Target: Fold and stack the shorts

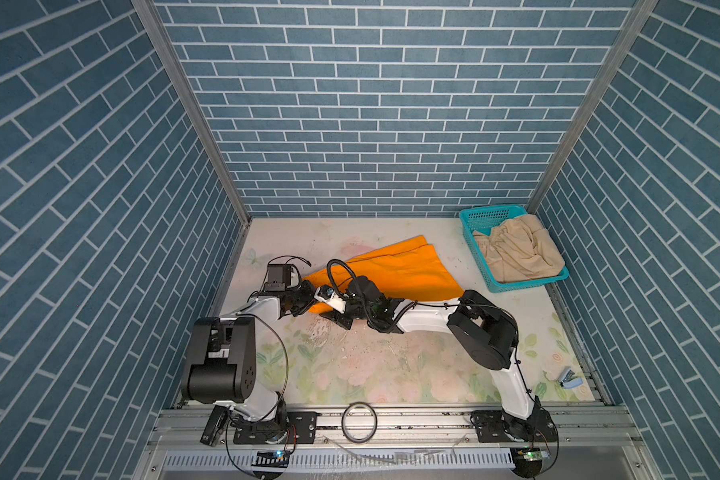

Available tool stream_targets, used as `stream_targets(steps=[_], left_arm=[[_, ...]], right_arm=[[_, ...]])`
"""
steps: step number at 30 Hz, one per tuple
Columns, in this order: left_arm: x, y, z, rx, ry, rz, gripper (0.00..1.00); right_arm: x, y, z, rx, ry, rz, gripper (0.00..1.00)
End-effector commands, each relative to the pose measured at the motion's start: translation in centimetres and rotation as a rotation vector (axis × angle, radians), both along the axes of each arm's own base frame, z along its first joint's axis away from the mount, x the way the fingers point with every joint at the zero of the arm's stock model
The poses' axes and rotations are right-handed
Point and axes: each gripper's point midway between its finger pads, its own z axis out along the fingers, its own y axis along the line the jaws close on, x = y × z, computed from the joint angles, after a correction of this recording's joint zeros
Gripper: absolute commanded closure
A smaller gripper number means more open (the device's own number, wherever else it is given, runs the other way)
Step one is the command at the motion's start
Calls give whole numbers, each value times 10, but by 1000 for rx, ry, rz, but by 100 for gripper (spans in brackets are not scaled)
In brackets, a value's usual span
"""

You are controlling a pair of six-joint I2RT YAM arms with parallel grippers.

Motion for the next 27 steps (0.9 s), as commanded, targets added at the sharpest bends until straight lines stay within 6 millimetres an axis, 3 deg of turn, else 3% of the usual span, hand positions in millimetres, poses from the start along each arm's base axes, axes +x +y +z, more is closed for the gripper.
stream_targets(steps=[1,5,8,13,16,23,27], left_arm=[[-8,4,12,71,11,-48,96],[-11,7,34,124,-1,-86,100],[-15,10,55,176,-1,-119,100],[-19,15,81,239,1,-164,100],[-20,18,90,270,9,-190,100],[-14,22,104,329,12,-247,100],[-7,22,109,342,15,-273,100]], right_arm=[[8,-25,59,132,69,-50,40],[26,-78,72,96,166,-157,45],[39,-118,66,17,189,-257,53],[52,-162,43,-132,261,-335,87],[47,-164,28,-172,315,-306,100],[25,-140,-19,-214,484,-190,100],[1,-115,-48,-253,580,-108,100]])
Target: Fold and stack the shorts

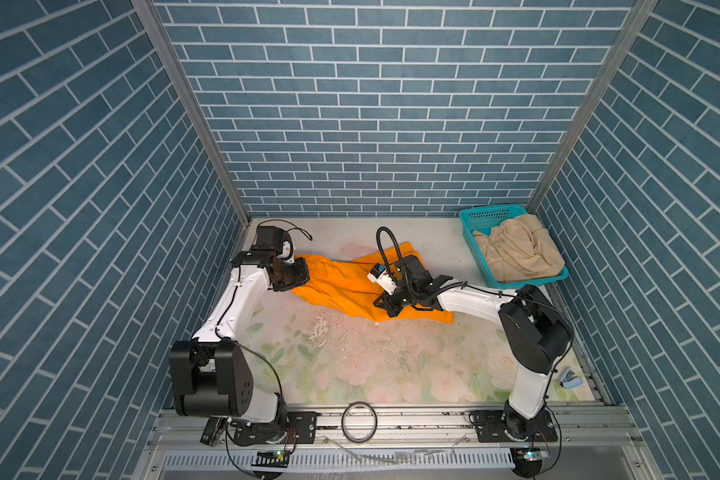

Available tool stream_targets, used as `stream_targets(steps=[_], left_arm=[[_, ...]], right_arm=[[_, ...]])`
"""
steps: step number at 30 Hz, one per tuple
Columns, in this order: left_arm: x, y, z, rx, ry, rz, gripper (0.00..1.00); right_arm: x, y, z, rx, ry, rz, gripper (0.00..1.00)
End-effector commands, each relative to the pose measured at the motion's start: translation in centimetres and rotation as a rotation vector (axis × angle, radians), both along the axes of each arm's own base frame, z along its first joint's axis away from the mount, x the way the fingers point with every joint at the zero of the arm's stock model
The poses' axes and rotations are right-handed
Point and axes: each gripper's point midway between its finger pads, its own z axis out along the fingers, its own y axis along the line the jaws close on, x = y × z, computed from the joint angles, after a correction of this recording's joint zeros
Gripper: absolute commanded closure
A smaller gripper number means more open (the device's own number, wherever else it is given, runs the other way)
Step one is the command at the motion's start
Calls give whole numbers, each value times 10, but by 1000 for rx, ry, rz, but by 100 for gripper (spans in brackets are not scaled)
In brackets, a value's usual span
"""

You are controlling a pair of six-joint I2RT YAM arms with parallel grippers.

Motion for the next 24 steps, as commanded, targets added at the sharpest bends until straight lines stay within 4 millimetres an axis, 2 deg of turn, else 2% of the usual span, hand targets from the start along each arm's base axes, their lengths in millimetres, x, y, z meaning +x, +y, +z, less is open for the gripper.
stream_targets(steps=[1,5,8,11,14,17,19,24], left_arm=[[-2,1,2,35,27,-48,100],[4,1,7,45,19,-57,100],[6,2,10,58,26,-65,100],[4,7,9,105,49,-72,100],[3,11,10,146,64,-77,100],[5,11,16,151,51,-79,100],[6,11,20,154,42,-80,100],[10,6,28,154,25,-97,100]], right_arm=[[-33,25,-10,26,131,84,100],[-56,39,-15,36,176,125,100],[-51,42,-8,42,168,105,100],[-22,36,5,25,114,25,100],[15,27,24,52,61,-53,100],[50,21,34,61,-5,-123,100],[68,22,34,74,-24,-147,100],[99,40,21,109,-49,-173,100]])
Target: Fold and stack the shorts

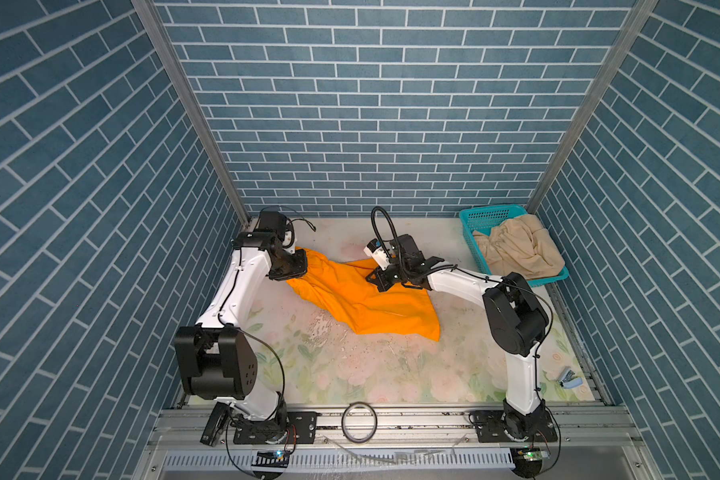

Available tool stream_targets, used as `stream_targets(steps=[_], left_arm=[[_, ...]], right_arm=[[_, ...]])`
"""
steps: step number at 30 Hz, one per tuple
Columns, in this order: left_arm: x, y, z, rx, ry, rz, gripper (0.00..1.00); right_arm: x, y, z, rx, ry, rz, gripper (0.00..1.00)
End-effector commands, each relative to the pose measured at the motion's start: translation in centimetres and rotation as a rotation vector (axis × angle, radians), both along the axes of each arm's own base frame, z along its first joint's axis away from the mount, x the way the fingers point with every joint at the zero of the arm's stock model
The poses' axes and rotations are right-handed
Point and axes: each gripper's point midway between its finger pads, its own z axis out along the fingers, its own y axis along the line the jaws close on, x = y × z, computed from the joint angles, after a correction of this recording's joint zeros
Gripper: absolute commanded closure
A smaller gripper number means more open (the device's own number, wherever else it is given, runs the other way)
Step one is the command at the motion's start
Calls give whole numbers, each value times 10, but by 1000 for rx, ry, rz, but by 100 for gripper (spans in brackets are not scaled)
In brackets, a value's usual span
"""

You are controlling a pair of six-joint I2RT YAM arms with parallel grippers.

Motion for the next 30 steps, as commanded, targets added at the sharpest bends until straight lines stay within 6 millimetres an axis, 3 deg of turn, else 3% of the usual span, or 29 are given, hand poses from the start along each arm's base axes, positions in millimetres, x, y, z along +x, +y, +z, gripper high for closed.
stream_targets(steps=[1,7,12,17,20,25,30], left_arm=[[1,-4,8,20,-8,-30,100],[3,-7,14,15,-20,-39,100],[3,-13,19,11,-33,-58,100],[1,-16,21,28,-28,-74,100],[1,-8,19,75,-12,-60,100],[4,2,19,134,3,-46,100],[11,6,20,160,10,-45,100]], right_arm=[[13,17,-21,6,6,-21,100],[32,48,-50,44,72,7,100],[53,61,-70,51,70,-40,100],[60,73,-66,83,68,-36,100],[57,70,-52,90,42,-27,100],[37,49,-15,82,-40,7,99],[-14,28,-2,48,-62,134,100]])
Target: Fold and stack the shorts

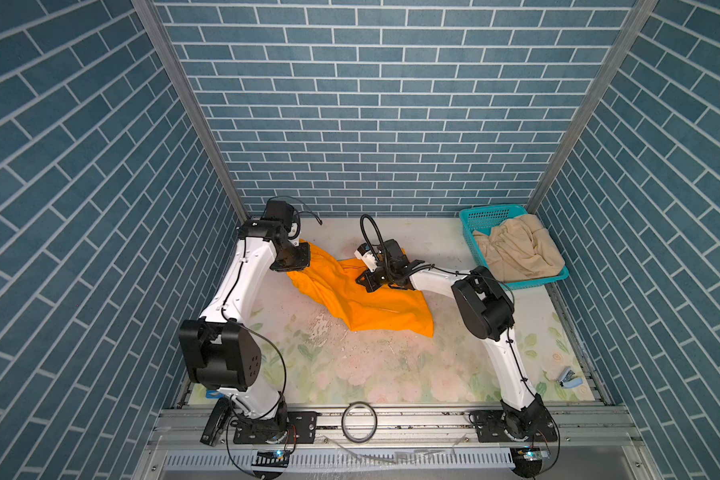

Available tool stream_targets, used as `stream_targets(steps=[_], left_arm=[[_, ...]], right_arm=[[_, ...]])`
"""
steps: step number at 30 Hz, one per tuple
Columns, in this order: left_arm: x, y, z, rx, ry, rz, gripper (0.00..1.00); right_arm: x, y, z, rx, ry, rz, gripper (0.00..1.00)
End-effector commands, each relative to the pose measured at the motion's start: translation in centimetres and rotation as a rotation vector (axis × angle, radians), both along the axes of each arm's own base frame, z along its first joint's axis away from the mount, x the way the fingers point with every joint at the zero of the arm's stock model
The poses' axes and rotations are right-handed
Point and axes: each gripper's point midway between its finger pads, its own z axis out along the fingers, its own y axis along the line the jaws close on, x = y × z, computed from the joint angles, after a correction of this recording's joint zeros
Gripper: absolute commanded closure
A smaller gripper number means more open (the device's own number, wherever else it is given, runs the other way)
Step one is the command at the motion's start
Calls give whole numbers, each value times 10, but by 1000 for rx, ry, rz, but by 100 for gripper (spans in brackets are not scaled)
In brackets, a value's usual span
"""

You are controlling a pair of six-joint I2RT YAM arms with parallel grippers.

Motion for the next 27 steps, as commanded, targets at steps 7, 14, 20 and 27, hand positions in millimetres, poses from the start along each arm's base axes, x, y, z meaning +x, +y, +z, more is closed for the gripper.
stream_targets(steps=[7,14,20,27], left_arm=[[10,2,0,27,11,-5,100],[11,9,6,72,12,-2,100],[12,12,2,85,7,2,100],[9,9,-2,74,30,-3,100]], right_arm=[[-87,1,26,-42,-109,232,100],[-127,20,0,-104,-33,324,100],[-142,32,-16,-130,2,358,100],[-147,57,-34,-92,42,360,100]])
